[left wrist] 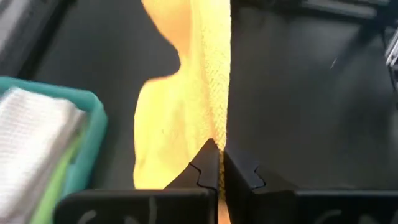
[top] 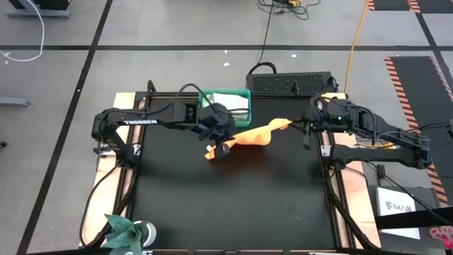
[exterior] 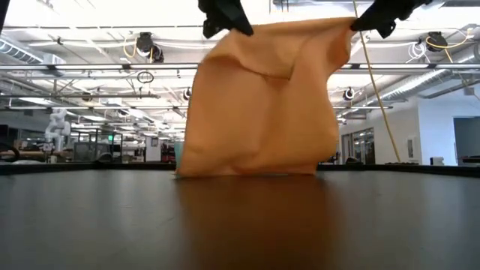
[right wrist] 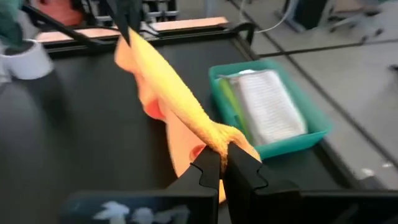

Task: Fold microfiber towels
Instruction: Fold the orange microfiber towel

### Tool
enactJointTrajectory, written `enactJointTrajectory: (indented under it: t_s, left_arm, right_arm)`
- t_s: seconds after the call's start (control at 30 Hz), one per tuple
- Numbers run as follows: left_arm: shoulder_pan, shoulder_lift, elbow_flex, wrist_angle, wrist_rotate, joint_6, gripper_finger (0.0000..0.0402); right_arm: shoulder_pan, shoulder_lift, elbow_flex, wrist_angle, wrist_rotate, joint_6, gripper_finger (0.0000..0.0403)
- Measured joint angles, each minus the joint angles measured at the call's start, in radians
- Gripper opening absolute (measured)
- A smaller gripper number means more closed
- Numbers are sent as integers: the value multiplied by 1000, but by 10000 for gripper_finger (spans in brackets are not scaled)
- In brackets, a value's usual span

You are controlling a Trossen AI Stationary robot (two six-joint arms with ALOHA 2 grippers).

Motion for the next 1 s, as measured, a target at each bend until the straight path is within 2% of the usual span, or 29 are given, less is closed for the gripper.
enactJointTrajectory:
  t_s: [0.2, 0.4, 0.53, 0.7, 0.83, 1.0]
  left_arm:
    - [-38, 18, -81, 65, 32, -53, 12]
    - [-74, 19, -183, 247, 159, -160, 7]
    - [-109, 19, -253, 382, 227, -212, 9]
    - [-151, 19, -337, 483, 231, -308, 19]
    - [-183, 19, -400, 569, 230, -371, 7]
    - [-214, 19, -471, 686, 190, -472, 16]
  right_arm:
    - [0, 6, 0, -76, -151, 115, 0]
    - [10, 22, 0, -215, -308, 230, 0]
    - [54, 37, -1, -290, -354, 271, 0]
    - [119, 42, -60, -297, -405, 330, 0]
    - [169, 44, -136, -291, -429, 397, 0]
    - [235, 43, -232, -193, -440, 491, 0]
